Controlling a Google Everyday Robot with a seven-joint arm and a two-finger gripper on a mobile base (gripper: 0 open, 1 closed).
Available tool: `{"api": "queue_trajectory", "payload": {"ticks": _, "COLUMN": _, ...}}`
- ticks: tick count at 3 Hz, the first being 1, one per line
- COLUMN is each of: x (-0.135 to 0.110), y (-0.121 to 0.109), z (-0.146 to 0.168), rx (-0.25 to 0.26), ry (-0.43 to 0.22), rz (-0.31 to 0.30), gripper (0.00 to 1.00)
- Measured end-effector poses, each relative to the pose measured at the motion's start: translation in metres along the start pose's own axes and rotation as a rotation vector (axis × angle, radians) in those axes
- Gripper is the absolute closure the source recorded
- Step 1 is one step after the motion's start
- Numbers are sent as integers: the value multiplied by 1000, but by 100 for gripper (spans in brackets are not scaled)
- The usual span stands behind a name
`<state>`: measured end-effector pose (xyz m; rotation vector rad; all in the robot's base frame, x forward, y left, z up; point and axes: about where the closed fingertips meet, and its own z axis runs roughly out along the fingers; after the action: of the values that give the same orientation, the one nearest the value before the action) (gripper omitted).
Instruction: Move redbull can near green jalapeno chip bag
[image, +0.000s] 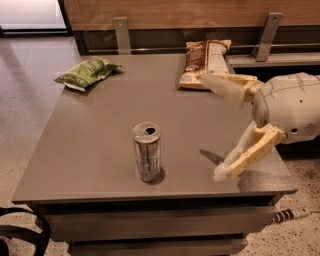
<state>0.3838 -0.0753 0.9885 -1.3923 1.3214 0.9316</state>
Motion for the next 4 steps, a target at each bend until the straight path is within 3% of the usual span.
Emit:
{"api": "queue_trajectory", "payload": {"ticks": 1, "x": -19, "y": 1, "z": 6, "rx": -8, "ry": -59, "rz": 4, "gripper": 0}}
{"api": "queue_trajectory", "payload": {"ticks": 2, "x": -18, "y": 1, "z": 5, "rx": -7, "ry": -56, "rz": 3, "gripper": 0}}
{"api": "queue_trajectory", "payload": {"ticks": 3, "x": -11, "y": -8, "z": 12, "rx": 9, "ry": -39, "rz": 23, "gripper": 0}}
{"api": "queue_trajectory", "payload": {"ticks": 4, "x": 12, "y": -26, "z": 17, "rx": 32, "ry": -32, "rz": 50, "gripper": 0}}
